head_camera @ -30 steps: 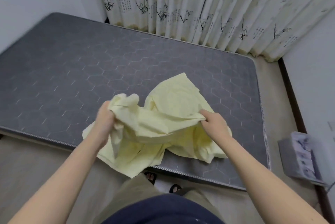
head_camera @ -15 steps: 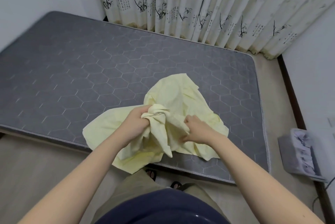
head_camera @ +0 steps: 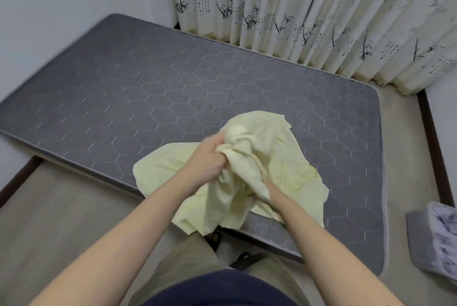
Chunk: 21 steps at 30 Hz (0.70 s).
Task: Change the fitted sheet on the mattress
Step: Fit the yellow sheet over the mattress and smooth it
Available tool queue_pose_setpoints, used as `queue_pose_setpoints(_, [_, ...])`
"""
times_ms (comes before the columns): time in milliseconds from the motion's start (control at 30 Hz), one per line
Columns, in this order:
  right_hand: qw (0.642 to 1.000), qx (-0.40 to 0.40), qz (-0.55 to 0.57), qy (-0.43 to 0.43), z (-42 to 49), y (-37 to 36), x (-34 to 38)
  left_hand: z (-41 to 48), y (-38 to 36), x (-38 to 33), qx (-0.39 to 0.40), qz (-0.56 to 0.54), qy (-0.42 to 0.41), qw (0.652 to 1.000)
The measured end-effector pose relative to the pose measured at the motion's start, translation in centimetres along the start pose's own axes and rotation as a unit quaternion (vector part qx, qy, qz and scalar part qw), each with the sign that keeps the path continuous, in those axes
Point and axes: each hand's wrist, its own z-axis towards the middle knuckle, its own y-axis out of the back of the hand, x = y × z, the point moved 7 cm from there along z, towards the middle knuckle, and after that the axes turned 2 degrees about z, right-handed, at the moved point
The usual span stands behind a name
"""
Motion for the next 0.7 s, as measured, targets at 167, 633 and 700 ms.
queue_pose_setpoints(167, [0.981,-0.188,0.027,-0.025,-0.5,10.4,2.4,0.9,5.3,4.8,-0.159,0.002,0.081,0.984])
queue_pose_setpoints(633, [0.861,0.232,-0.304,-0.334,-0.6,4.2,-11.9,-0.5,3.7,16.7,0.073,-0.023,0.373,0.925])
queue_pose_setpoints(700, [0.841,0.263,-0.214,-0.422,0.0,3.2,-10.8,0.4,7.0,17.2,0.065,-0.049,0.385,0.920])
